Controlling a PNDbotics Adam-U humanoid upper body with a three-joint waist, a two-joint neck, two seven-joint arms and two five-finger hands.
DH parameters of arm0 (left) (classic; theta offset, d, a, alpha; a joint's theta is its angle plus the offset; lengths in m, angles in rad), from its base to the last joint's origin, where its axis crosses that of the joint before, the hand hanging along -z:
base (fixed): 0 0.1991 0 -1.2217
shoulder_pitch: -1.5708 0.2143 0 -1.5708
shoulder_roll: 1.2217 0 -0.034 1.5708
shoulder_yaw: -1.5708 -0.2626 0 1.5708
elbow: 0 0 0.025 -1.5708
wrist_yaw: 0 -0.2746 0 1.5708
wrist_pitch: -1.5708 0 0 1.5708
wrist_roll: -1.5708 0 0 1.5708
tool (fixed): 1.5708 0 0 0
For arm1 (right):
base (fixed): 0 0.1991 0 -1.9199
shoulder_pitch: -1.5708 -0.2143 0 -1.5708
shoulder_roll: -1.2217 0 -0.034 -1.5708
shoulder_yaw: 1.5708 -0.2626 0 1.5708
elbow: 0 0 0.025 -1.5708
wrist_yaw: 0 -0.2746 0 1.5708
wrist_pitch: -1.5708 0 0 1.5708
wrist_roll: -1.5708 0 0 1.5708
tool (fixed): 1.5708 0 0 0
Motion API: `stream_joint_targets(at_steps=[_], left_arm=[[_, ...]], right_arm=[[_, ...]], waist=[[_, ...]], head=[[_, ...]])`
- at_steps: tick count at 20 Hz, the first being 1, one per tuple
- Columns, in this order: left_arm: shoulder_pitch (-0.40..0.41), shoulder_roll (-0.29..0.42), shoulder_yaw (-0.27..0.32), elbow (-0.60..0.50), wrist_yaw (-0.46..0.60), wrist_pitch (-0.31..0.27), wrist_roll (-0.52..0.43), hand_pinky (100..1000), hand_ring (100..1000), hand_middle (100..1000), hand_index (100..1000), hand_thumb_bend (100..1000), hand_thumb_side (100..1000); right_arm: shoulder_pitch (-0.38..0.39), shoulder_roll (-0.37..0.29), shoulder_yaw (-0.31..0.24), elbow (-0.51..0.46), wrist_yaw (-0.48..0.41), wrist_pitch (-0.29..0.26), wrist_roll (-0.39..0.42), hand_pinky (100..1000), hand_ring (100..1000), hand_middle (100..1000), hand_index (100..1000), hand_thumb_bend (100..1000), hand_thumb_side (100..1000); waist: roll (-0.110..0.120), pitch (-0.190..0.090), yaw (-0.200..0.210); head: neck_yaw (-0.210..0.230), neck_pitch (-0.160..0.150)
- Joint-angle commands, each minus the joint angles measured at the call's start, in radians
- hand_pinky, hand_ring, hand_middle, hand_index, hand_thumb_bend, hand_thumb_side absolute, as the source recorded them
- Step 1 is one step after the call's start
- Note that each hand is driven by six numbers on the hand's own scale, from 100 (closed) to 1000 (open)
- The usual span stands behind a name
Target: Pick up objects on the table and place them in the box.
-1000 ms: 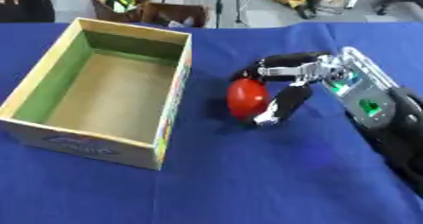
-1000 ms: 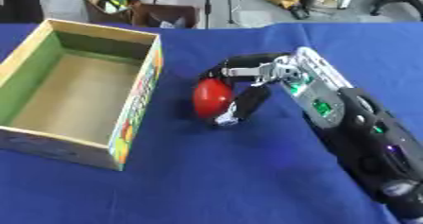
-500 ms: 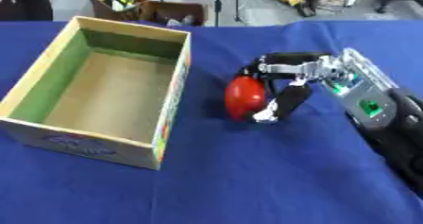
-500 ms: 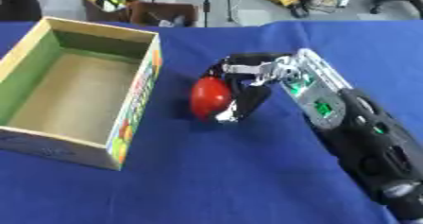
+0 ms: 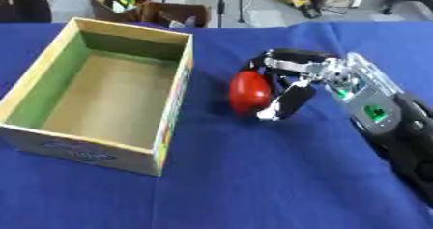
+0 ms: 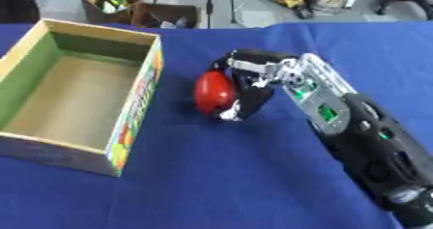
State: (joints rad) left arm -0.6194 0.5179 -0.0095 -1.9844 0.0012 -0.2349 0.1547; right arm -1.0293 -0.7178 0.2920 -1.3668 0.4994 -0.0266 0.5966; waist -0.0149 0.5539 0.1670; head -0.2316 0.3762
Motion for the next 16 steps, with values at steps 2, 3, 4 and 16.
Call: stream_joint_targets(at_steps=[2,3,4,16], left_arm=[[-0.012,0.013,0.005,-0.016,0.002,-0.001,0.005,583,740,772,947,100,992],[-0.011,0.014,0.005,-0.016,0.001,0.0,0.005,583,741,772,947,100,992],[-0.01,0.014,0.005,-0.016,0.001,0.001,0.006,583,741,772,947,100,992],[0.003,0.024,0.007,-0.016,0.004,0.005,0.007,590,744,773,943,100,982]], right_arm=[[-0.008,-0.021,-0.001,-0.015,-0.034,0.004,-0.03,154,367,391,446,100,336],[-0.005,-0.025,-0.002,-0.021,-0.045,0.008,-0.035,149,366,390,426,100,332],[-0.004,-0.028,-0.001,-0.026,-0.056,0.014,-0.038,149,366,390,426,100,332],[-0.024,-0.031,-0.029,-0.103,-0.176,0.102,-0.088,100,328,349,291,100,291]], waist=[[0.003,-0.026,0.0],[0.002,-0.029,-0.001],[0.002,-0.03,-0.002],[-0.021,-0.088,-0.017]], head=[[-0.002,-0.011],[-0.001,-0.008],[0.0,-0.006],[0.012,0.024]])
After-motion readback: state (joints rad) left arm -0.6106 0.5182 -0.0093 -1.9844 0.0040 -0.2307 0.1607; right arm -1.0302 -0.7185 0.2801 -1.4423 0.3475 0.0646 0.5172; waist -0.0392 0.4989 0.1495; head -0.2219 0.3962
